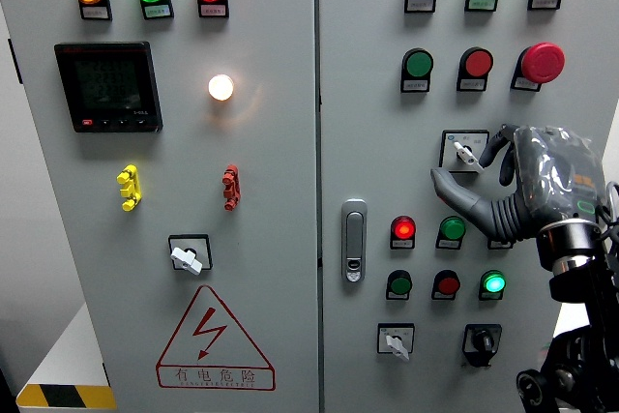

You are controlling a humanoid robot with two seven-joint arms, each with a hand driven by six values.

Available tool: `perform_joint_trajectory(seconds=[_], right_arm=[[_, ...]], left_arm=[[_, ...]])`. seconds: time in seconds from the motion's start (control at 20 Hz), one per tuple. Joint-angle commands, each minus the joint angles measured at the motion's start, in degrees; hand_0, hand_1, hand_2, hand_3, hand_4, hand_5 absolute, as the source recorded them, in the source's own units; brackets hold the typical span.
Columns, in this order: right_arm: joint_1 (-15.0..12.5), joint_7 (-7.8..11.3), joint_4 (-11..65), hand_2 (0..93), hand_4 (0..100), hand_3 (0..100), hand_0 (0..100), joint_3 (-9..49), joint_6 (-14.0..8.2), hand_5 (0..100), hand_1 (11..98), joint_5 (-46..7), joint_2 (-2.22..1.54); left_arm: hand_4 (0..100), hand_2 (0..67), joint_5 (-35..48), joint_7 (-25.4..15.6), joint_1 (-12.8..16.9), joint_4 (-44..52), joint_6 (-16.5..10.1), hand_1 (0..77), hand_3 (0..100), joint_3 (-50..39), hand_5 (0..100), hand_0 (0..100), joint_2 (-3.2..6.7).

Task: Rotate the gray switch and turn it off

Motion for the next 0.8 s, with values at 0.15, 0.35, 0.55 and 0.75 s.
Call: perform_joint_trajectory(seconds=[0.15, 0.35, 0.55, 0.75], right_arm=[[0.1, -0.01, -0.8, 66.9, 100, 90, 0, 0.0, 0.0, 100, 30.4, -0.1, 0.00], [0.5, -0.01, -1.1, 67.8, 100, 92, 0, 0.0, 0.0, 100, 29.6, -0.1, 0.00], [1.0, -0.01, -1.5, 67.9, 100, 92, 0, 0.0, -0.1, 99, 29.0, -0.1, 0.00], [1.0, -0.18, -1.6, 68.5, 100, 92, 0, 0.0, -0.1, 99, 28.6, -0.1, 0.00]], left_arm=[[10, 13.2, 0.0, 0.0, 0.0, 0.0, 0.0, 0.0, 18, 0.0, 12, 0, 0.00], [9, 13.2, 0.0, 0.0, 0.0, 0.0, 0.0, 0.0, 18, 0.0, 12, 0, 0.00], [9, 13.2, 0.0, 0.0, 0.0, 0.0, 0.0, 0.0, 18, 0.0, 12, 0, 0.00], [10, 13.2, 0.0, 0.0, 0.0, 0.0, 0.0, 0.0, 18, 0.0, 12, 0, 0.00]])
